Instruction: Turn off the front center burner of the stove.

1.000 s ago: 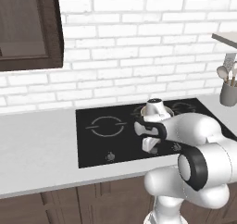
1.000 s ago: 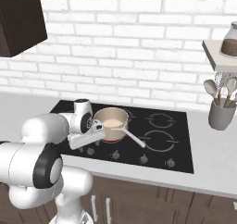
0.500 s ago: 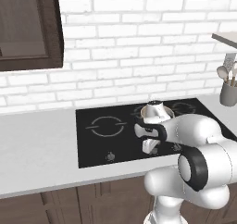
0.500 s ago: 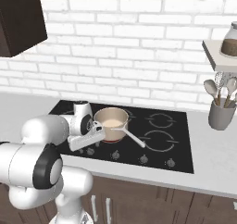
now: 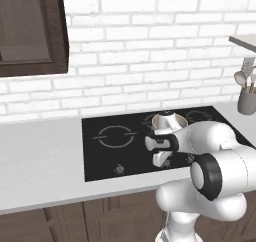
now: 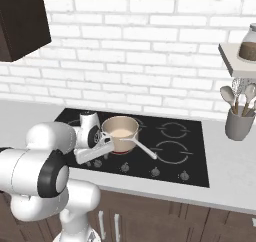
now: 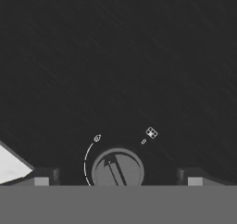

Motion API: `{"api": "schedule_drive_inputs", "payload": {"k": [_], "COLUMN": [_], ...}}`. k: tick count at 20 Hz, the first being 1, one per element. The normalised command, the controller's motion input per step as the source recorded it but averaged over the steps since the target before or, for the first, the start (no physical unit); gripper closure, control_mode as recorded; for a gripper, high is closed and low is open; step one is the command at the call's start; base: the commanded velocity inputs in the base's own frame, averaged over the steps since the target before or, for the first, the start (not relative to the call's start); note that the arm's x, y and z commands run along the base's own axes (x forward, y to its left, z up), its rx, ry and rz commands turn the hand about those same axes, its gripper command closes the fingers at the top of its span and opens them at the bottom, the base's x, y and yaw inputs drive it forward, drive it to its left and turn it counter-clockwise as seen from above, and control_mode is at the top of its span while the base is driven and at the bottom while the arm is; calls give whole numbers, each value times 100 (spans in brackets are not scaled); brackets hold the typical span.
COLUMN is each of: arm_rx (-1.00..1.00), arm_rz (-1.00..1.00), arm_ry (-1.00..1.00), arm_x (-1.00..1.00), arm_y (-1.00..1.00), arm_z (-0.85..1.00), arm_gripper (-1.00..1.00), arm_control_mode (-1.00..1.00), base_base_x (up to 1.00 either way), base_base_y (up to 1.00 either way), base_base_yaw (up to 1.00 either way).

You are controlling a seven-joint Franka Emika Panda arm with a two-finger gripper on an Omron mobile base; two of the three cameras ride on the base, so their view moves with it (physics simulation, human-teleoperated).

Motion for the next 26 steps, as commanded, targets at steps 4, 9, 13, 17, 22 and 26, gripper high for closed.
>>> {"api": "schedule_drive_inputs", "payload": {"k": [4, 9, 13, 17, 22, 26], "arm_rx": [0, 0, 0, 0, 0, 3], "arm_rz": [0, 0, 0, 0, 0, -12], "arm_ry": [0, 0, 0, 0, 0, -3], "arm_x": [1, 0, 0, 1, 1, 0], "arm_y": [0, 0, 0, 0, 0, -6], "arm_z": [-11, -6, -13, -7, -1, 0], "arm_gripper": [-100, -100, 100, 100, 100, 100], "arm_control_mode": [-100, -100, -100, -100, -100, -100], "base_base_x": [0, 0, 0, 0, 0, 0], "base_base_y": [0, 0, 0, 0, 0, 0], "base_base_yaw": [0, 0, 0, 0, 0, 0]}}
